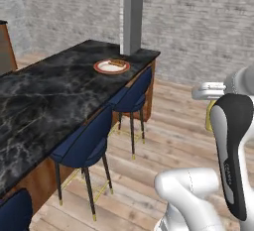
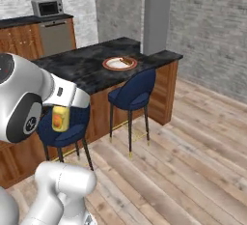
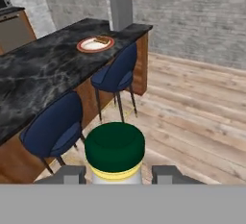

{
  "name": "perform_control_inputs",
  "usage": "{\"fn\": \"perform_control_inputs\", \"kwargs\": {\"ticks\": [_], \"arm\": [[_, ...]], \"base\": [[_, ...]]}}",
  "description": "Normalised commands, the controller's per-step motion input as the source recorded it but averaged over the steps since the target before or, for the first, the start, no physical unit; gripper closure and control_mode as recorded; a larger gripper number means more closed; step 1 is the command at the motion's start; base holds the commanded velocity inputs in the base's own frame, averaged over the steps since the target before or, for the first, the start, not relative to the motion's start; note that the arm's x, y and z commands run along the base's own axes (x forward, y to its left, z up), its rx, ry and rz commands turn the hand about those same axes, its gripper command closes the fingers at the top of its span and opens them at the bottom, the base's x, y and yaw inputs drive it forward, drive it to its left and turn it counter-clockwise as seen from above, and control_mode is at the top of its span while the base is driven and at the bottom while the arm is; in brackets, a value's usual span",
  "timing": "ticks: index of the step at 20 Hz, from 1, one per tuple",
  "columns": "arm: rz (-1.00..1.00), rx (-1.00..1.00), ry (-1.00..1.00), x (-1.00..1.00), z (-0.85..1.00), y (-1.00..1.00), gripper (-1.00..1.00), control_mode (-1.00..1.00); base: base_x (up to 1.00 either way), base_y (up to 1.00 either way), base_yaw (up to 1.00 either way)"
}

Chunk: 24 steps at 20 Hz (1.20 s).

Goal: Move the hot dog bun to the plate on the dining table and place the condiment next to that plate. Then navigate to the fridge and take the sausage and place it on the plate as well.

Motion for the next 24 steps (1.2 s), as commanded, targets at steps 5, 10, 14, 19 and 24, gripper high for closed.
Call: {"fn": "perform_control_inputs", "kwargs": {"ticks": [5, 10, 14, 19, 24], "arm": [[0.0, 0.0, 0.0, 0.0, 0.0, 0.0, 1.0, 1.0], [0.0, 0.0, 0.0, 0.0, 0.0, 0.0, 1.0, 1.0], [0.0, 0.0, 0.0, 0.0, 0.0, 0.0, 1.0, 1.0], [0.0, 0.0, 0.0, 0.0, 0.0, 0.0, 1.0, 1.0], [0.0, 0.0, 0.0, 0.0, 0.0, 0.0, 1.0, 1.0]], "base": [[1.0, -0.77, 0.4], [1.0, -0.75, 0.41], [1.0, -0.72, 0.42], [1.0, -0.68, 0.45], [1.0, -0.65, 0.49]]}}
